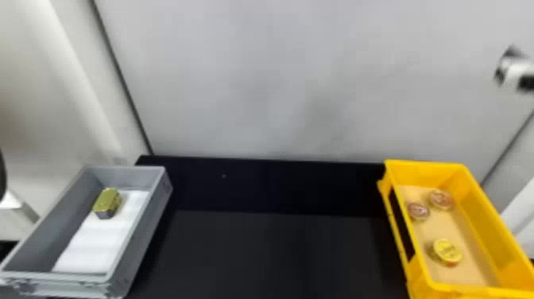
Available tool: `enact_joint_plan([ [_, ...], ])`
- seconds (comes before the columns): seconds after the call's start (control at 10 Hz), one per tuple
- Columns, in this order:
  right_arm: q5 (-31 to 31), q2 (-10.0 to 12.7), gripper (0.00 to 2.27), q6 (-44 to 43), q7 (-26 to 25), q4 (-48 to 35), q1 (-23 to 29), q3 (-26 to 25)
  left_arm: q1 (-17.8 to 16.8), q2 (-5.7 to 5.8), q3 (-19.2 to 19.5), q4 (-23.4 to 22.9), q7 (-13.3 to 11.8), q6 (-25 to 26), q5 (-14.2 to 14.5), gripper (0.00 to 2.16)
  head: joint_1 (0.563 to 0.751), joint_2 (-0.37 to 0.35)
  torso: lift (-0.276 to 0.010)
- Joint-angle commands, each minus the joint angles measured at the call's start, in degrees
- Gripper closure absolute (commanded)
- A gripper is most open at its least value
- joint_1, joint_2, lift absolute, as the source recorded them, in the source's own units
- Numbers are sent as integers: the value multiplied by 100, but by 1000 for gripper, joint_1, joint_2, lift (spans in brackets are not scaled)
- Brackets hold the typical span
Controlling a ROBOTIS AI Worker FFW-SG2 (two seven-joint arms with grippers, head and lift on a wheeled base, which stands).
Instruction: Pick up the round yellow can and place it in the yellow rectangular box
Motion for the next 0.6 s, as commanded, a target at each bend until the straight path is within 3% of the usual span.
enact_joint_plan([
  [0.0, 1154, -72, 81, -159, 26, -1054, -625, 253, 24, 60, 1, -5, 6, 43, -9, 272, 663, 54, -10],
  [0.3, 2535, -19, 119, -2076, 17, -1169, -1178, 921, 76, 121, 37, 13, 41, 43, -27, 274, 663, 54, -10],
  [0.5, 2561, -72, 116, -3606, 35, -905, -1600, 1071, 94, 156, 28, 39, 76, 25, -27, 274, 663, 54, -10],
])
